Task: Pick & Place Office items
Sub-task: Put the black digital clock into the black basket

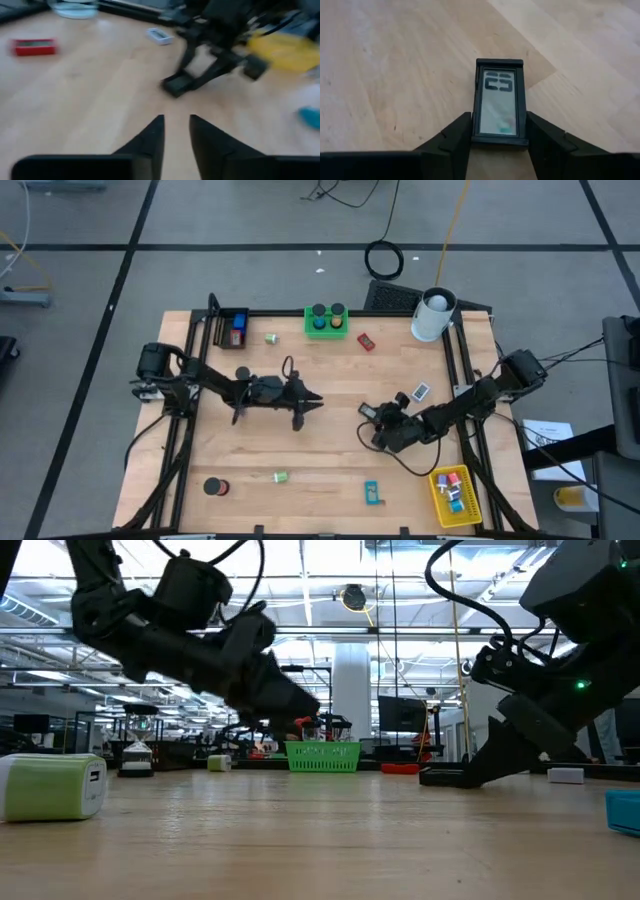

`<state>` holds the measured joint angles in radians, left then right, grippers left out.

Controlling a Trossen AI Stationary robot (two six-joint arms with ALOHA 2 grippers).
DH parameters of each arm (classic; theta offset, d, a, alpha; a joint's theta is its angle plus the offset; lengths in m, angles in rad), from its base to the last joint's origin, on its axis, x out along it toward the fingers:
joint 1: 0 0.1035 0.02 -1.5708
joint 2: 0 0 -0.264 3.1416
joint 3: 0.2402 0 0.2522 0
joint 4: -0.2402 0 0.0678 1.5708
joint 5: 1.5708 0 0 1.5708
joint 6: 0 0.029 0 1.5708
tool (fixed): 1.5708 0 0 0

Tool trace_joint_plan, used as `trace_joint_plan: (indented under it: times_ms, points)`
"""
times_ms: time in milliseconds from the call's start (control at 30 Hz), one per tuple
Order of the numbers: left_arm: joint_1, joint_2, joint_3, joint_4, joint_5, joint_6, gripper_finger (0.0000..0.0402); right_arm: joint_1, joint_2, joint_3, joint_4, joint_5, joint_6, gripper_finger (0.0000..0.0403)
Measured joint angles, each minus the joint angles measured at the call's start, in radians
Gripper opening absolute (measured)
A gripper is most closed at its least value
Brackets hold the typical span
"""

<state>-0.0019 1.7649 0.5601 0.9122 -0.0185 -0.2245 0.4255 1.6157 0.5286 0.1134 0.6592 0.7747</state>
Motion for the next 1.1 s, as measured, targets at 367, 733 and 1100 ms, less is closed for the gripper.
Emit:
trace_joint_plan:
  times_ms: [367,733,1100]
  points:
    - [0.013,0.000,0.059,-0.013,0.140,-0.331,0.0268,0.000,-0.056,0.004,0.239,0.032,-0.490,0.0149]
    - [-0.026,0.000,0.082,0.027,0.034,-0.428,0.0277,-0.015,-0.056,0.005,0.582,0.096,-0.895,0.0151]
    - [-0.039,0.000,0.191,-0.082,0.004,-0.370,0.0271,-0.047,-0.057,0.005,0.673,0.047,-1.020,0.0151]
